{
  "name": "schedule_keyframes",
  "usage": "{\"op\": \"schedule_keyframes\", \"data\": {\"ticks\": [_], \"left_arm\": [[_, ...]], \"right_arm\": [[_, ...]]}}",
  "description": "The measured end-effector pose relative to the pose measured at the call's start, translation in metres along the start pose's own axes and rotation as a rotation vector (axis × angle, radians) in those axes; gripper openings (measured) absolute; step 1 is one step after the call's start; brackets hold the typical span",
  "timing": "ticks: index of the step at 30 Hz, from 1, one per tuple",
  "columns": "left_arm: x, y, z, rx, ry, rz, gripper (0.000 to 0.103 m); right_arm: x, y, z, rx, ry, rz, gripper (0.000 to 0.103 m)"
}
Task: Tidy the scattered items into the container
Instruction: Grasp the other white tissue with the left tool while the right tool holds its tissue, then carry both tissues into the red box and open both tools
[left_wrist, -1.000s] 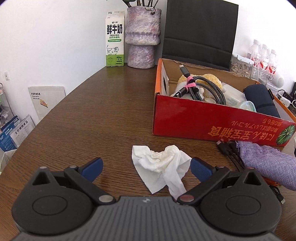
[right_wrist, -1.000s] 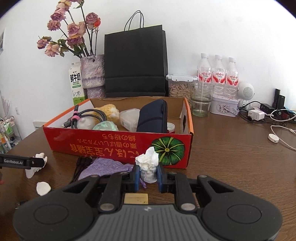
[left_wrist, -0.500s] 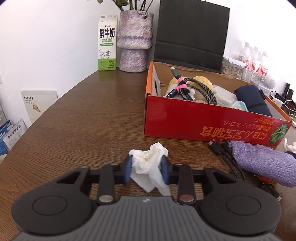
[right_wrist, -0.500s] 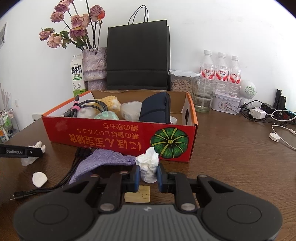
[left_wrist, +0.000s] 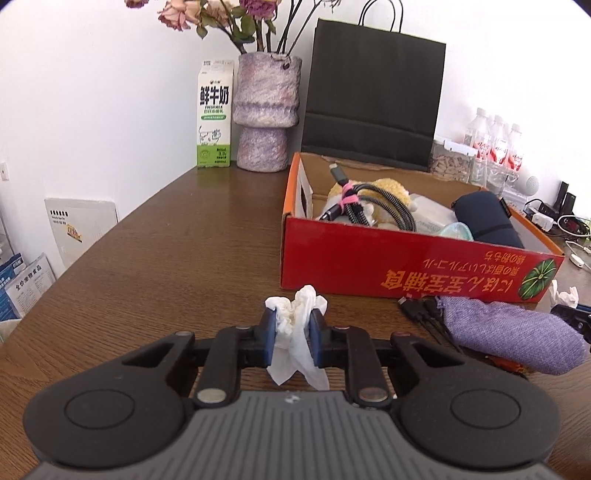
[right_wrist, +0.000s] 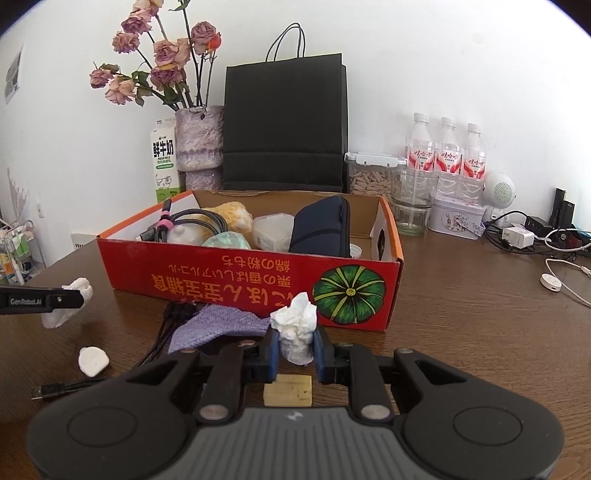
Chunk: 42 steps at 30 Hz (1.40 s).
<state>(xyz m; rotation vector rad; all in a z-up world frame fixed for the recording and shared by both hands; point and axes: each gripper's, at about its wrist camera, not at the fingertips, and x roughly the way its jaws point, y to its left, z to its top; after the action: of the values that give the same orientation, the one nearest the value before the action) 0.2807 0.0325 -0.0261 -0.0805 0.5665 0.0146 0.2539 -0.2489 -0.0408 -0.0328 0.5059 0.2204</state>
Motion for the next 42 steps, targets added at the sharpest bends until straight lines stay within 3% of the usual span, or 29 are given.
{"op": "schedule_keyframes", "data": {"ticks": [12, 19, 25, 33, 42], "left_arm": [[-0.044, -0.02, 0.052, 0.026, -0.149, -0.083, 0.019], [-0.033, -0.042, 0.09, 0.012, -0.205, -0.139, 0.019], [-0.01, -0.054, 0.115, -0.03, -0.235, -0.159, 0.019], [0.032, -0.068, 0.126, 0.028, -0.225, -0.125, 0.019], [0.09, -0.068, 0.115, 0.066, -0.091, -0.065, 0.019]], "right_arm": [[-0.028, 0.006, 0.042, -0.045, -0.111, 0.025, 0.018], [-0.028, 0.023, 0.085, -0.101, -0.2, 0.04, 0.018], [-0.007, 0.031, 0.113, -0.072, -0.249, 0.08, 0.018], [0.054, 0.03, 0.127, -0.059, -0.175, 0.104, 0.018], [0.112, 0.032, 0.114, -0.077, -0.05, 0.097, 0.018]]}}
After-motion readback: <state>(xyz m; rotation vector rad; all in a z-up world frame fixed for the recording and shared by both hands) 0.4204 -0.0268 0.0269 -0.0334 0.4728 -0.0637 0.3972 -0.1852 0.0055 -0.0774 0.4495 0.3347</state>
